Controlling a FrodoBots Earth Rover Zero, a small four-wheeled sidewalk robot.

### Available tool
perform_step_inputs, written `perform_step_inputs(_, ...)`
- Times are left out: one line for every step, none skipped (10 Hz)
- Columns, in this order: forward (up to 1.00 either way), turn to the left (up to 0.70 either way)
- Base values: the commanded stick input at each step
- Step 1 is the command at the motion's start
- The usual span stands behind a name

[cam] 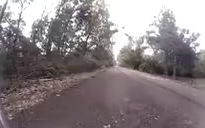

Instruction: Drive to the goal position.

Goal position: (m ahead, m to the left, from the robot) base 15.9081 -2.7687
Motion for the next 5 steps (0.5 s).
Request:
perform_step_inputs(0.7, 0.0)
perform_step_inputs(0.7, 0.0)
perform_step_inputs(0.7, 0.0)
perform_step_inputs(0.7, 0.0)
perform_step_inputs(0.7, 0.0)
